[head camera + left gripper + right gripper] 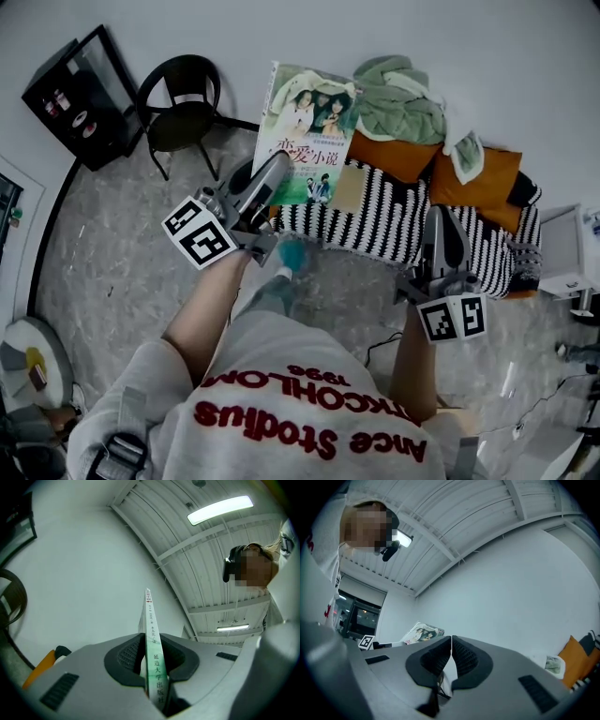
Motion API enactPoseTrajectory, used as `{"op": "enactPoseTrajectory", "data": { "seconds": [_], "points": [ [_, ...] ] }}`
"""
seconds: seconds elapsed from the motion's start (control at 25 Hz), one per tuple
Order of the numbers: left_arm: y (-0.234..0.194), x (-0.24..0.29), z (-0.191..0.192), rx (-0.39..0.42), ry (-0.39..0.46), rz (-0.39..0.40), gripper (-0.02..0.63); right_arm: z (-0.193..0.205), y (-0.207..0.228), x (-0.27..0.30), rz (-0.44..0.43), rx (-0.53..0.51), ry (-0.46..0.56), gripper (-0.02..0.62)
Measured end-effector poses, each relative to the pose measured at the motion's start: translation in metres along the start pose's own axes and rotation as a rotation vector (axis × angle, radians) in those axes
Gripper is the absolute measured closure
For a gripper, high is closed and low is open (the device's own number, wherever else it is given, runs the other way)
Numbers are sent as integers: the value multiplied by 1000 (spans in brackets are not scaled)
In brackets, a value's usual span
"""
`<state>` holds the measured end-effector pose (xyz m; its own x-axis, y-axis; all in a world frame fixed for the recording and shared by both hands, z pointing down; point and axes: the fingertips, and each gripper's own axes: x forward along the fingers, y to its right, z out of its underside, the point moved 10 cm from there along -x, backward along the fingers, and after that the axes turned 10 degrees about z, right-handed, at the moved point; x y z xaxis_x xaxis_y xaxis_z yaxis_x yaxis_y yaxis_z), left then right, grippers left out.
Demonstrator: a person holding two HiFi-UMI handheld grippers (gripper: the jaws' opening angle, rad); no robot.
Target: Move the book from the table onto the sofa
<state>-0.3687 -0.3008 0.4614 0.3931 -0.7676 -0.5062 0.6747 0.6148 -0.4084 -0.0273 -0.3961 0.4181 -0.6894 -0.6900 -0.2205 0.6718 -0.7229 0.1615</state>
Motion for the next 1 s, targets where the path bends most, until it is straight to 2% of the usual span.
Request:
{"op": "enactPoseTrajectory", "data": {
  "seconds": [0.44,0.68,1.0],
  "points": [
    [-117,72,-22,-52,-37,78,535,12,18,118,43,-16,11,566],
    [-217,148,-46,-119,-82,83,535,16,52,237,70,16,-46,566],
    [-248,150,-38,-133,-86,163,535,43,44,258,51,5,-18,566]
  ]
}}
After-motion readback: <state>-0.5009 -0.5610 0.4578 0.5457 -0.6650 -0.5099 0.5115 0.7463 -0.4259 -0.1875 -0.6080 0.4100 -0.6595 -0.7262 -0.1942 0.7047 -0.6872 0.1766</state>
